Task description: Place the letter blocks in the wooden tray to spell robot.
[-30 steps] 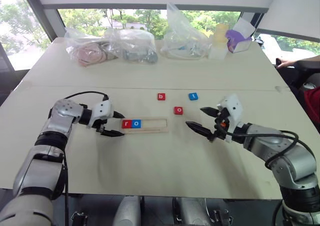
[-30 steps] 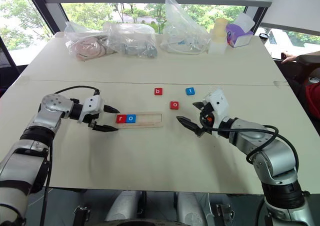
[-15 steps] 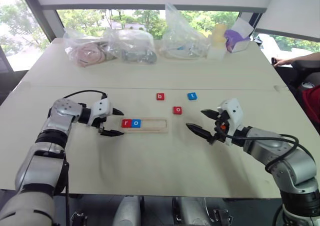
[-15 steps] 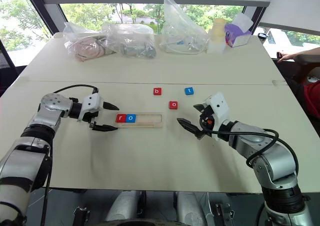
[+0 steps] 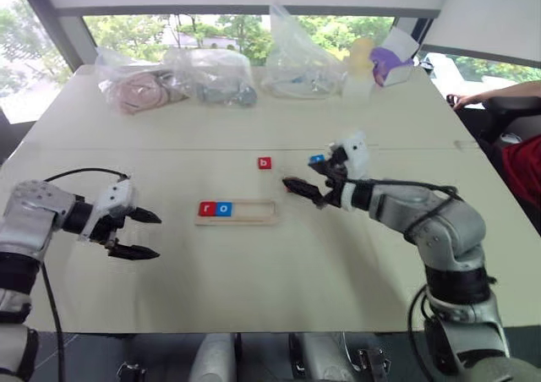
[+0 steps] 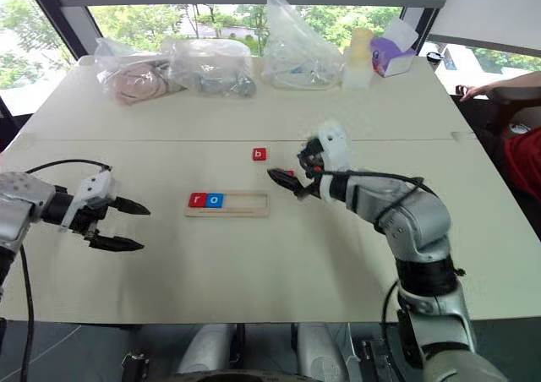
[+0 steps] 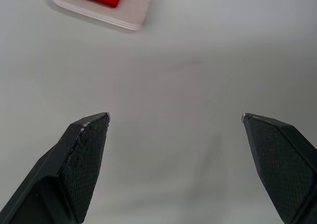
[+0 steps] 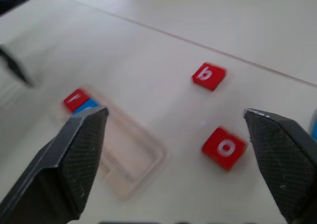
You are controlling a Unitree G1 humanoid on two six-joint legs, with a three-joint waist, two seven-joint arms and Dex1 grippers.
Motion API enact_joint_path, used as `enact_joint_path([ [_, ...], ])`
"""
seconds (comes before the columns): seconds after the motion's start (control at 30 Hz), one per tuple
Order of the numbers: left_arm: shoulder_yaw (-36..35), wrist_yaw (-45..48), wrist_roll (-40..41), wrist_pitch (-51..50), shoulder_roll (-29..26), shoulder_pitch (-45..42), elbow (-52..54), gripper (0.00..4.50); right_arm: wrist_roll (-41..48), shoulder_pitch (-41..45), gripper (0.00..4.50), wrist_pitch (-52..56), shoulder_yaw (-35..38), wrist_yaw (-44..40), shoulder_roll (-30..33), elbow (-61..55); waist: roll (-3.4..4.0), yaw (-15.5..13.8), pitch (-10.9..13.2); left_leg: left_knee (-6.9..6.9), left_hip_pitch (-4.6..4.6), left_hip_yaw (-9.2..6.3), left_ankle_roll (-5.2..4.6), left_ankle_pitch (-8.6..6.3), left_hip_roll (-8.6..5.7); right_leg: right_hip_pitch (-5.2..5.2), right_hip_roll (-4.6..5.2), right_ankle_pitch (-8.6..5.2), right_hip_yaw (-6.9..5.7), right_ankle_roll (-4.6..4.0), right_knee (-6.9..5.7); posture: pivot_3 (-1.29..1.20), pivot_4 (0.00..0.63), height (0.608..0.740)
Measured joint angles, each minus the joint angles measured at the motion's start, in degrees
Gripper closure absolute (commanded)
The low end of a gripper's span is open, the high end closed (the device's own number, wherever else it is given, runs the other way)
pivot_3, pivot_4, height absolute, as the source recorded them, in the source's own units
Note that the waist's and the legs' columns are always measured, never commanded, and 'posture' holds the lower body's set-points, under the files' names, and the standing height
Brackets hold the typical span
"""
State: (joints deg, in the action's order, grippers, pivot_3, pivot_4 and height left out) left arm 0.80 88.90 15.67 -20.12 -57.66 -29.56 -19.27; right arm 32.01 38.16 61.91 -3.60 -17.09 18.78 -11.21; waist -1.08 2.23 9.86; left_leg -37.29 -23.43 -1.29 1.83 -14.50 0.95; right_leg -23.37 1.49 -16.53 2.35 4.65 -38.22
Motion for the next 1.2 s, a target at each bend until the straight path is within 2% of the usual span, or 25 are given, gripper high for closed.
enact_joint_path([
  [0.13,-9.2,-11.5,7.7,-15.3,2.8,-4.2,8.5,0.04,-7.7,7.0,0.0,-3.7,-5.4,5.1,-7.4,13.6,0.0,0.3,0.0,0.05,0.04,0.09,-0.03,0.02,-0.1,0.01,-0.01,0.03,-0.01,0.06,-0.01,0.0,0.15,0.735],
  [0.23,-15.3,-20.4,13.5,-24.9,7.2,-1.6,15.4,0.04,-13.5,10.2,0.0,-8.5,-6.3,8.8,-10.7,25.7,0.0,0.4,0.0,0.12,-0.02,0.19,-0.03,0.01,-0.13,-0.09,0.07,0.06,0.04,0.11,0.01,0.0,0.15,0.735],
  [0.37,-22.0,-29.8,19.3,-32.2,11.5,4.5,24.8,0.04,-19.1,14.4,0.0,-14.9,-5.7,13.4,-15.1,39.0,-0.01,0.9,0.0,0.22,-0.15,0.26,-0.02,0.02,-0.06,-0.33,0.14,0.06,0.17,0.1,-0.02,0.0,0.15,0.735],
  [0.6,-26.9,-37.5,24.4,-34.8,13.5,12.1,33.1,0.04,-20.2,18.6,0.0,-20.1,0.0,15.2,-21.5,48.5,-0.01,1.7,0.0,0.22,-0.05,0.21,0.05,0.05,-0.04,-0.28,0.18,0.16,0.17,-0.02,-0.07,0.0,0.15,0.735],
  [0.77,-26.9,-39.7,25.9,-34.5,13.5,13.1,33.9,0.04,-20.6,20.8,0.0,-21.8,1.2,15.7,-25.1,52.0,-0.01,1.7,0.0,0.23,-0.01,0.2,0.07,0.06,-0.04,-0.26,0.18,0.18,0.16,-0.05,-0.07,0.0,0.15,0.735],
  [0.93,-26.8,-41.2,26.3,-33.6,13.5,13.1,33.9,0.04,-23.8,24.5,0.0,-30.3,1.7,17.3,-26.8,64.0,-0.01,1.8,0.0,0.24,0.0,0.21,0.09,0.06,-0.07,-0.23,0.21,0.18,0.15,-0.05,-0.03,0.0,0.15,0.735],
  [0.97,-26.6,-41.3,26.3,-33.1,13.5,13.1,33.9,0.0,-24.4,25.2,0.53,-31.9,1.7,17.6,-26.9,65.9,-0.01,1.8,0.0,0.24,0.01,0.21,0.1,0.07,-0.07,-0.22,0.2,0.18,0.15,-0.05,-0.03,0.0,0.15,0.735],
  [1.03,-26.3,-41.6,26.3,-32.5,13.5,13.1,33.9,0.0,-25.9,25.7,1.29,-35.7,1.6,18.4,-26.9,69.3,-0.01,1.8,0.0,0.24,0.06,0.2,0.1,0.07,-0.06,-0.17,0.2,0.18,0.15,-0.05,-0.03,0.0,0.15,0.735],
  [1.17,-25.8,-41.8,26.3,-31.5,13.5,13.1,33.9,0.0,-28.0,25.8,3.35,-40.3,1.8,19.4,-26.7,72.7,-0.04,1.8,0.0,0.24,0.11,0.2,0.13,0.09,-0.06,-0.11,0.21,0.19,0.15,-0.07,-0.03,0.0,0.15,0.735],
  [1.2,-25.5,-41.8,26.3,-31.4,13.5,13.1,33.9,0.0,-28.2,25.8,3.33,-40.5,1.8,19.5,-26.7,72.9,-0.03,1.8,0.0,0.24,0.12,0.2,0.13,0.09,-0.06,-0.1,0.21,0.19,0.15,-0.07,-0.03,0.0,0.15,0.735],
])
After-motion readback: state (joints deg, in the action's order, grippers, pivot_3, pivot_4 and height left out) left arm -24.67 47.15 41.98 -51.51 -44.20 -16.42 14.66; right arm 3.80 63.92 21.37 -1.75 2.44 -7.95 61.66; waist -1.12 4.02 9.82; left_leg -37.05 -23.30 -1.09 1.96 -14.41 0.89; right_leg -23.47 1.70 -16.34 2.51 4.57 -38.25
